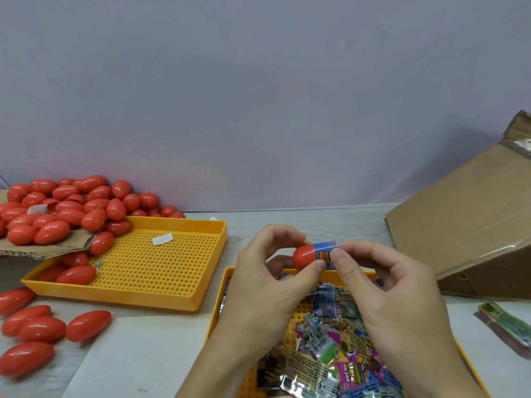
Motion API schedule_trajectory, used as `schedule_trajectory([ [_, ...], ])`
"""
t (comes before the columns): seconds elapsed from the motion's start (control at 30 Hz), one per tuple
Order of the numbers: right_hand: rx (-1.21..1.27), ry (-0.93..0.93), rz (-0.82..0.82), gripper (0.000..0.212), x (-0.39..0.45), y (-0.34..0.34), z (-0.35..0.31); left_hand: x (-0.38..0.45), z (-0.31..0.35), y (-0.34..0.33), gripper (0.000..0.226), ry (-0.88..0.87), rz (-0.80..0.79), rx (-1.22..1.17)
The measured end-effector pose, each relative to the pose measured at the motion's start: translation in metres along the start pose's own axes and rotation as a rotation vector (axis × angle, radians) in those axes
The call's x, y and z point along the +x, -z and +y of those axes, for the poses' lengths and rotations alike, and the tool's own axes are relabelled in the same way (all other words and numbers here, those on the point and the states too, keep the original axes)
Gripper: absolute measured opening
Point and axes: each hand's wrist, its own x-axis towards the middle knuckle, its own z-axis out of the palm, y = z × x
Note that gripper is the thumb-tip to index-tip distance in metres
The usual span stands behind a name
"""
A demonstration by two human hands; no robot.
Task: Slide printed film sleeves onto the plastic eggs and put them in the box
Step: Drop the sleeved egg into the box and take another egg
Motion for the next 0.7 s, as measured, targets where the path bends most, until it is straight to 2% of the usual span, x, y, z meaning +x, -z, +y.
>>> schedule_trajectory([
  [0.17,0.001,-0.008,0.009,0.017,0.0000,0.0003,-0.0003,-0.0021,0.0017,-0.0010,0.028,-0.009,-0.062,0.063],
  [0.33,-0.005,0.002,0.017,0.009,0.0013,0.0007,-0.0009,-0.0013,0.0036,-0.0013,0.016,-0.046,-0.064,0.012],
  [0.47,0.007,-0.020,0.015,0.003,0.0015,0.0017,0.0003,-0.0006,0.0007,0.0000,0.033,-0.040,-0.039,0.004],
  [0.57,0.020,-0.039,-0.015,0.019,0.0010,0.0039,0.0036,-0.0005,-0.0006,0.0009,0.042,-0.035,-0.032,0.018],
  [0.7,0.029,-0.075,-0.030,0.017,0.0010,0.0043,0.0043,-0.0004,-0.0004,0.0013,0.044,-0.033,-0.030,0.030],
])
